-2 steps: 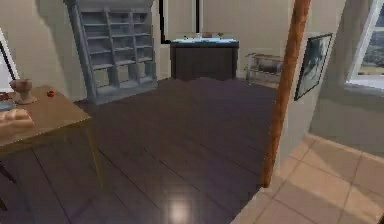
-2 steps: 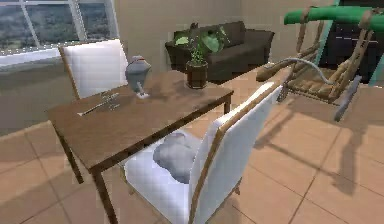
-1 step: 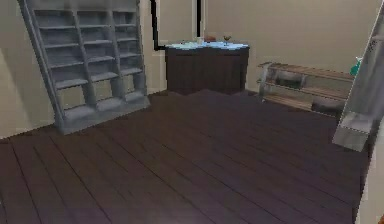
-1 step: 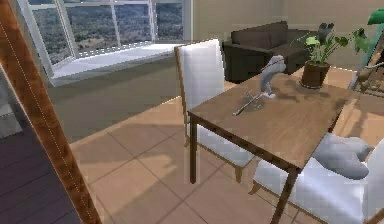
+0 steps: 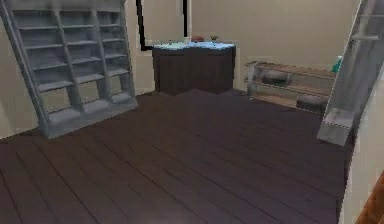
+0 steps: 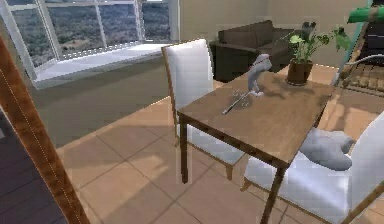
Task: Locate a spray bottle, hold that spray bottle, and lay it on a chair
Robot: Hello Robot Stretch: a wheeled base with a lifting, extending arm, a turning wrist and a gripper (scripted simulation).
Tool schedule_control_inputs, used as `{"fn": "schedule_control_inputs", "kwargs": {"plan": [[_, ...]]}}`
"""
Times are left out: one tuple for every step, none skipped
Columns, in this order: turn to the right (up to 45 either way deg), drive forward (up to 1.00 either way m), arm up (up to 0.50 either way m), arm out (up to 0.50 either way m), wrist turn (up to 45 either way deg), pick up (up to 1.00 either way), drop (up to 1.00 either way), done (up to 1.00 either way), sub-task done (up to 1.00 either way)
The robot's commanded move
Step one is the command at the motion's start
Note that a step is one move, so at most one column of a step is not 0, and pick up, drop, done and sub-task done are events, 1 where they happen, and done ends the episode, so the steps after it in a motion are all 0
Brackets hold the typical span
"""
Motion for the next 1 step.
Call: {"fn": "schedule_control_inputs", "kwargs": {"plan": [[0.0, 0.6, 0.0, 0.0, 0.0, 0.0, 0.0, 0.0, 0.0]]}}
